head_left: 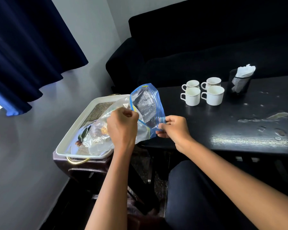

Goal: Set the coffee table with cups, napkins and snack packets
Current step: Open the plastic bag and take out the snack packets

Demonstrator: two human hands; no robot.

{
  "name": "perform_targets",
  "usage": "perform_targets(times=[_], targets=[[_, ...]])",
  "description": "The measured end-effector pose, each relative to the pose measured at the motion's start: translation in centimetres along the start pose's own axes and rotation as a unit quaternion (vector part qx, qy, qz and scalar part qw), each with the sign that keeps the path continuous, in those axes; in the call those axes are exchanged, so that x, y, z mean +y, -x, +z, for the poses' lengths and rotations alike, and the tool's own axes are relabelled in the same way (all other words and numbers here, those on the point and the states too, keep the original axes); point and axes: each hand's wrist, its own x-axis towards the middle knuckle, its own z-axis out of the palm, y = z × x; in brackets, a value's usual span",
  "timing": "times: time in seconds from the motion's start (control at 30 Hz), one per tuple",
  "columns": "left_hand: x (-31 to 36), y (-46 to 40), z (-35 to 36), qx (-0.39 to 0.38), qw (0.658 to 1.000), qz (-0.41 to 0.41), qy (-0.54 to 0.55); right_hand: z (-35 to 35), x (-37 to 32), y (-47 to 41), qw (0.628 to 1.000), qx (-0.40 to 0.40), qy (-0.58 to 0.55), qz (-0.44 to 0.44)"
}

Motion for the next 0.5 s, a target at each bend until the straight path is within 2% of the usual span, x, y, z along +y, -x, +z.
perform_targets(times=[0.13,0.27,0.5], targets=[[0.1,0.0,0.0,0.050,0.999,0.016,0.006,-0.7,0.9,0.0,1.000,0.013,0.013,0.022],[0.2,0.0,0.3,0.064,0.998,0.027,0.005,-0.7,0.6,0.6,0.999,0.017,-0.021,0.046],[0.4,0.3,0.4,0.071,0.997,0.033,-0.003,0.3,-1.3,3.8,0.985,-0.110,-0.077,0.110]])
